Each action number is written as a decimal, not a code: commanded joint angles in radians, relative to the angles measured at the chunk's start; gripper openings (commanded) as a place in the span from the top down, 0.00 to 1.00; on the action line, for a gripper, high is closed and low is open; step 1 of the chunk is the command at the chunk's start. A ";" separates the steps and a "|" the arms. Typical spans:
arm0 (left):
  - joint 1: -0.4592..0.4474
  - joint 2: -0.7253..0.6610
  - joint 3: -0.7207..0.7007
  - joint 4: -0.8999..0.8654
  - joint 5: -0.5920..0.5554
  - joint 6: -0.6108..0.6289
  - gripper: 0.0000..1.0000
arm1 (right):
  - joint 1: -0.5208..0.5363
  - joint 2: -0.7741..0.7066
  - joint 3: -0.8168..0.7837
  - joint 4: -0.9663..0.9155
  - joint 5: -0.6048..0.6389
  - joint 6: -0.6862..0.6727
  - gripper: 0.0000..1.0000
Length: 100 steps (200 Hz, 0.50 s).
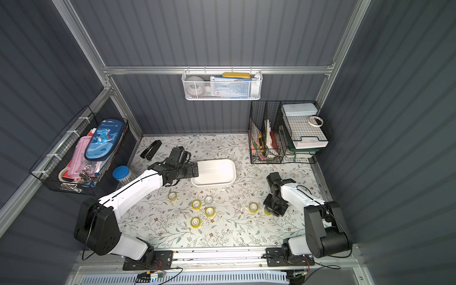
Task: Put the transparent tape into the storage box
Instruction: Pick up the tape at the center of the board.
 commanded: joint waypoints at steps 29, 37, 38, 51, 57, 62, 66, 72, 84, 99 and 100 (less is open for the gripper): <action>-0.006 -0.029 -0.009 -0.021 -0.048 0.013 0.01 | -0.003 -0.036 0.013 -0.008 0.028 0.006 1.00; -0.006 -0.036 -0.010 -0.026 -0.064 0.013 0.01 | -0.001 -0.041 0.032 -0.022 0.034 -0.002 1.00; -0.006 -0.037 -0.009 -0.026 -0.066 0.013 0.01 | 0.000 -0.041 0.035 -0.024 0.034 -0.003 1.00; -0.006 -0.047 -0.005 -0.040 -0.097 0.011 0.01 | 0.009 -0.054 0.078 -0.047 0.050 -0.022 1.00; -0.006 -0.051 -0.004 -0.046 -0.117 0.011 0.01 | 0.015 -0.056 0.100 -0.059 0.059 -0.031 1.00; -0.006 -0.056 -0.002 -0.049 -0.133 0.009 0.01 | 0.018 -0.057 0.121 -0.067 0.061 -0.040 1.00; -0.006 -0.058 0.000 -0.054 -0.145 0.005 0.01 | 0.020 -0.057 0.139 -0.074 0.067 -0.044 1.00; -0.006 -0.063 0.003 -0.061 -0.161 0.001 0.01 | 0.025 -0.052 0.165 -0.085 0.070 -0.053 1.00; -0.006 -0.068 0.017 -0.081 -0.196 -0.017 0.01 | 0.037 -0.037 0.234 -0.107 0.081 -0.073 1.00; -0.006 -0.076 0.027 -0.099 -0.215 -0.018 0.01 | 0.054 -0.004 0.323 -0.127 0.090 -0.103 1.00; -0.006 -0.077 0.027 -0.100 -0.215 -0.018 0.01 | 0.056 -0.001 0.329 -0.128 0.090 -0.105 1.00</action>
